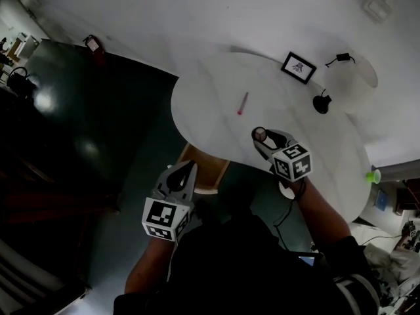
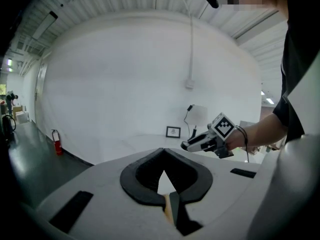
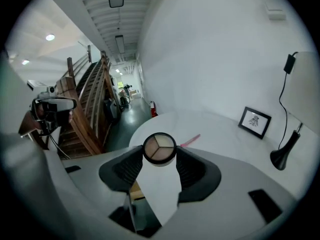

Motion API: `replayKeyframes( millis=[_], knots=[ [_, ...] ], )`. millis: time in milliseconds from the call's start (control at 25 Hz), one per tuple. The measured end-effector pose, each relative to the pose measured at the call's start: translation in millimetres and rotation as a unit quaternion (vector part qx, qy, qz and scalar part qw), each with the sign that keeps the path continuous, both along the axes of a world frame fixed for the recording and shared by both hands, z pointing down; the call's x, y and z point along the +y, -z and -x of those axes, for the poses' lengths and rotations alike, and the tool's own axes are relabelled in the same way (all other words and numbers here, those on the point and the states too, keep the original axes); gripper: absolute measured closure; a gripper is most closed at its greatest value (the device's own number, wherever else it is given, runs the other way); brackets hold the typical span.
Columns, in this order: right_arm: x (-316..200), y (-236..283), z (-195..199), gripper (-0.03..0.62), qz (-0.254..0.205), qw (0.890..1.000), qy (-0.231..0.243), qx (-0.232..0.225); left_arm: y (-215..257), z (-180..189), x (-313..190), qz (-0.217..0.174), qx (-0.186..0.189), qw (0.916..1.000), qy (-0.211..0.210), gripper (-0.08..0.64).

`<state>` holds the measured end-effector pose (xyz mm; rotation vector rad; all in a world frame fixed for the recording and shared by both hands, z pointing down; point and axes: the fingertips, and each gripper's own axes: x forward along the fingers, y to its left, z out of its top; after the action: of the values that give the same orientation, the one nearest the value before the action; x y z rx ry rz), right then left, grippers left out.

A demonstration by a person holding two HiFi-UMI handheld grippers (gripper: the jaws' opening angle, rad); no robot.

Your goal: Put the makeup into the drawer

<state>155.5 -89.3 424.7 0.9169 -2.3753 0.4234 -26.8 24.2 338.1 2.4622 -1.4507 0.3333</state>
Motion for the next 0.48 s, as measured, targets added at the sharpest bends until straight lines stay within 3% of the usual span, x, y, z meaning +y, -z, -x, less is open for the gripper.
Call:
replayKeyframes(
  millis=[480],
  knots=[
    [72.0,52.4,113.7,0.380,-0.014,0.995,0.077,-0.055,8.5,74.9,55.8,-0.019,0.003,0.9990,0.041,0.548]
  ],
)
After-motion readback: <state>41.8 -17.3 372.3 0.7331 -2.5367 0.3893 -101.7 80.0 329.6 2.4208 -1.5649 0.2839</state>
